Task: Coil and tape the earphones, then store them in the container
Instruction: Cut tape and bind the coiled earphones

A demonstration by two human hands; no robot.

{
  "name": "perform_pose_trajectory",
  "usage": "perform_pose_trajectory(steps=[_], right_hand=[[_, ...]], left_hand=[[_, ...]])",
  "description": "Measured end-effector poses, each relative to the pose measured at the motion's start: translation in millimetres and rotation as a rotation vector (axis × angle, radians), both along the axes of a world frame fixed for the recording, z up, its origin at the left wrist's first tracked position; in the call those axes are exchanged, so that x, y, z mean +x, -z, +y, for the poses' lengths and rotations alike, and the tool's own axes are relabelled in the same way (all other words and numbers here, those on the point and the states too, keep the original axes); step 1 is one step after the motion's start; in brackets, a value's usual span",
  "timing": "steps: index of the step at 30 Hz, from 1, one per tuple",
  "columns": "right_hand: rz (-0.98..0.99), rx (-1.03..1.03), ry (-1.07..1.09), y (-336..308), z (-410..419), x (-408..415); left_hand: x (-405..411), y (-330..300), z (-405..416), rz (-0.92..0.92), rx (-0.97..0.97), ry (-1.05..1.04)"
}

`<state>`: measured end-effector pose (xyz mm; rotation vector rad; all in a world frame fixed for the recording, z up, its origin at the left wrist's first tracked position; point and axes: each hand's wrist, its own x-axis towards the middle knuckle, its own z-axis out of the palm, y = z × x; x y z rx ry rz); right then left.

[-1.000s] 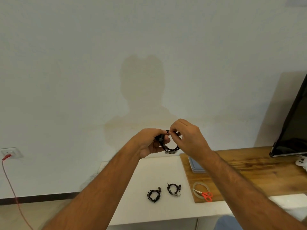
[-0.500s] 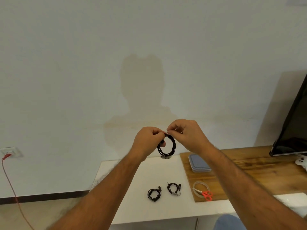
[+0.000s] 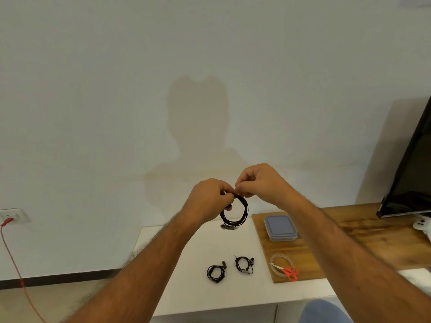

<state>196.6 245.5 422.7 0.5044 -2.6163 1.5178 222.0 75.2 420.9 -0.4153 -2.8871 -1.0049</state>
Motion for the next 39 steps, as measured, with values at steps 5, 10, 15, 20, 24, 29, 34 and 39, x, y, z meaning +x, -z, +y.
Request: perform_pose_trajectory(steps=[5,10,15,20,24,29,34,39], right_hand=[[-0.316,-0.193,-0.052,-2.3,6.4,-3.7],[-0.515,-0.303,-0.074,-1.4,9.2,-13.0],[-0.654,-0.346,-0.133,-1.5,12.1,-18.7],[-0.746,-0.390,-0.203,1.0,14.3,-21.4],[-0.772,-0.369,-0.309,6.2,16.9,-24.5],[-0.753,-0.278,-0.343,5.7,18.1,-24.4],[-0.593,0.017,-0.223,2.0,13.8,-23.4],[-0.375,0.095,-0.090,0.9,11.8,-21.3]], left_hand=[[1.4,3.2,0.4,0.143,-0.117,0.022],[-3.9,12.3,1.0,0.479,-0.283,-0.032],[-6.9,20.4,1.3,0.742,-0.330,-0.029],[-5.3,24.3,-0.7,0.871,-0.277,-0.020],[-6.2,25.8,-0.5,0.925,-0.249,0.024],[-8.1,28.1,-2.5,0.878,-0.272,0.058],[-7.1,26.5,-0.7,0.690,-0.272,0.041],[-13.3,29.1,0.7,0.489,-0.221,-0.011]])
